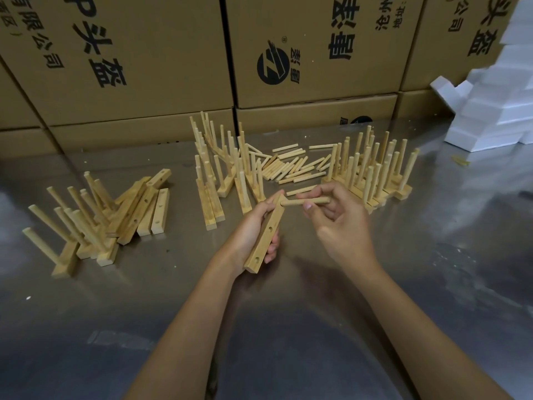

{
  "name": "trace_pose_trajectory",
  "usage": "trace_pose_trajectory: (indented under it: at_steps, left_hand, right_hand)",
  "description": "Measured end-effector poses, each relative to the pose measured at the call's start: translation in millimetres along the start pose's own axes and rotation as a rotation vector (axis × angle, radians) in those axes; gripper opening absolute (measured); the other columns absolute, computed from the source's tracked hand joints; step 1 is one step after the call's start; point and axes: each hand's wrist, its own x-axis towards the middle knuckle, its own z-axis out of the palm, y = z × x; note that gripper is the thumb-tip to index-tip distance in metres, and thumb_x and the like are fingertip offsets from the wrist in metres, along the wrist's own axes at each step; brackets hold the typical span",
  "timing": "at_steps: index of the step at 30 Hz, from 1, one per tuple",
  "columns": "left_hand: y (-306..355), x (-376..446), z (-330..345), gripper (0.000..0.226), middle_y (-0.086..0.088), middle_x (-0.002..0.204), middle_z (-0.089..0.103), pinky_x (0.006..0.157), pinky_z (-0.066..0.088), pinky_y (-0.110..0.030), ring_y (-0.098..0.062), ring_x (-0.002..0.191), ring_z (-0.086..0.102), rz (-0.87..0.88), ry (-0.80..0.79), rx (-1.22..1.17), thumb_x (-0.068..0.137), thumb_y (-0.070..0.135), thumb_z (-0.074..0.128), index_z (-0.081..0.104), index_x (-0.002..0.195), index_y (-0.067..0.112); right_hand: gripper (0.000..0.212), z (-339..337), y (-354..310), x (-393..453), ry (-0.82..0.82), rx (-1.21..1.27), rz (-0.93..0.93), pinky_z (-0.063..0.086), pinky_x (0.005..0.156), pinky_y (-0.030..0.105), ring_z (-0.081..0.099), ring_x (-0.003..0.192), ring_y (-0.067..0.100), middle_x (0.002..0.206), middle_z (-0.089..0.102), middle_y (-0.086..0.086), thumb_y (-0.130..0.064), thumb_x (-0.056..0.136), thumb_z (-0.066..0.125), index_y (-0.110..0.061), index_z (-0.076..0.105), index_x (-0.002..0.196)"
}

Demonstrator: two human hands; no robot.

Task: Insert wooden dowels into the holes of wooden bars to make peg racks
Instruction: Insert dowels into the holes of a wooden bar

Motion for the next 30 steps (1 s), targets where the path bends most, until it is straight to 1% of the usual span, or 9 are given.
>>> trace_pose_trajectory:
  at_steps: [3,6,11,15,22,24,26,28,30]
  left_hand:
    - [0,0,-1,0.04,-0.006,0.056,0.041,0.035,0.036,-0.023,-0.014,0.04,0.04,0.01,0.018,0.009,0.106,0.035,0.032,0.048,0.142,0.046]
    - [-1,1,-1,0.041,-0.005,0.055,0.041,0.035,0.036,-0.023,-0.015,0.041,0.04,0.011,0.039,0.035,0.106,0.034,0.032,0.047,0.142,0.046]
    - [-3,2,2,0.04,-0.006,0.055,0.044,0.037,0.036,-0.024,-0.016,0.042,0.042,0.032,0.095,0.126,0.105,0.037,0.032,0.049,0.138,0.052]
    - [-4,2,3,0.038,-0.005,0.054,0.047,0.038,0.038,-0.024,-0.016,0.042,0.045,0.034,0.113,0.191,0.104,0.038,0.034,0.054,0.132,0.054]
    - [-1,-2,3,0.039,-0.006,0.057,0.045,0.038,0.037,-0.024,-0.016,0.045,0.045,0.029,0.11,0.176,0.105,0.038,0.033,0.052,0.133,0.055]
    - [0,-3,4,0.039,-0.006,0.057,0.045,0.039,0.037,-0.024,-0.016,0.044,0.044,0.028,0.116,0.157,0.104,0.037,0.034,0.053,0.134,0.055]
    - [0,-2,7,0.037,-0.005,0.056,0.047,0.039,0.037,-0.024,-0.016,0.043,0.044,0.012,0.129,0.129,0.105,0.038,0.035,0.055,0.132,0.052]
    - [1,-2,8,0.031,-0.005,0.054,0.049,0.037,0.036,-0.022,-0.016,0.041,0.044,-0.021,0.151,0.074,0.105,0.039,0.035,0.059,0.125,0.035]
    - [1,-2,5,0.036,-0.004,0.053,0.048,0.035,0.035,-0.021,-0.014,0.039,0.043,-0.057,0.147,-0.022,0.105,0.04,0.036,0.06,0.108,0.013]
  right_hand:
    - [0.02,-1,0,-1,-0.04,-0.132,0.021,0.057,0.086,0.026,0.071,0.093,0.007,0.097,0.076,-0.003,0.001,0.09,0.065,-0.013,0.075,0.101]
    - [0.021,-4,1,0,-0.072,-0.166,0.059,0.056,0.084,0.021,0.071,0.091,0.004,0.094,0.077,-0.007,-0.003,0.091,0.066,-0.017,0.078,0.102]
    - [0.017,-2,2,0,-0.025,0.073,0.185,0.058,0.078,0.02,0.075,0.085,0.013,0.092,0.077,0.006,0.002,0.092,0.064,-0.008,0.075,0.1]
    - [0.012,-1,7,0,0.028,0.144,0.262,0.061,0.076,0.027,0.076,0.084,0.019,0.093,0.076,0.01,-0.003,0.093,0.064,-0.005,0.072,0.102]
    - [0.016,5,8,-4,0.076,0.262,0.328,0.059,0.069,0.021,0.076,0.085,0.019,0.098,0.076,0.012,-0.004,0.093,0.064,-0.002,0.07,0.108]
    - [0.024,6,5,-3,0.074,0.289,0.343,0.059,0.07,0.021,0.075,0.088,0.017,0.099,0.077,0.011,-0.006,0.092,0.066,-0.004,0.068,0.116]
    - [0.049,4,7,-1,0.032,0.269,0.355,0.059,0.074,0.021,0.073,0.094,0.008,0.098,0.077,0.001,-0.009,0.088,0.072,-0.017,0.058,0.134]
    - [0.077,1,11,3,-0.034,0.146,0.368,0.054,0.079,0.019,0.069,0.099,-0.001,0.108,0.074,-0.005,-0.011,0.083,0.078,-0.032,0.041,0.147]
    - [0.079,-3,21,8,-0.077,-0.036,0.358,0.05,0.091,0.022,0.064,0.109,0.004,0.123,0.064,-0.004,-0.004,0.085,0.074,-0.03,0.036,0.15]
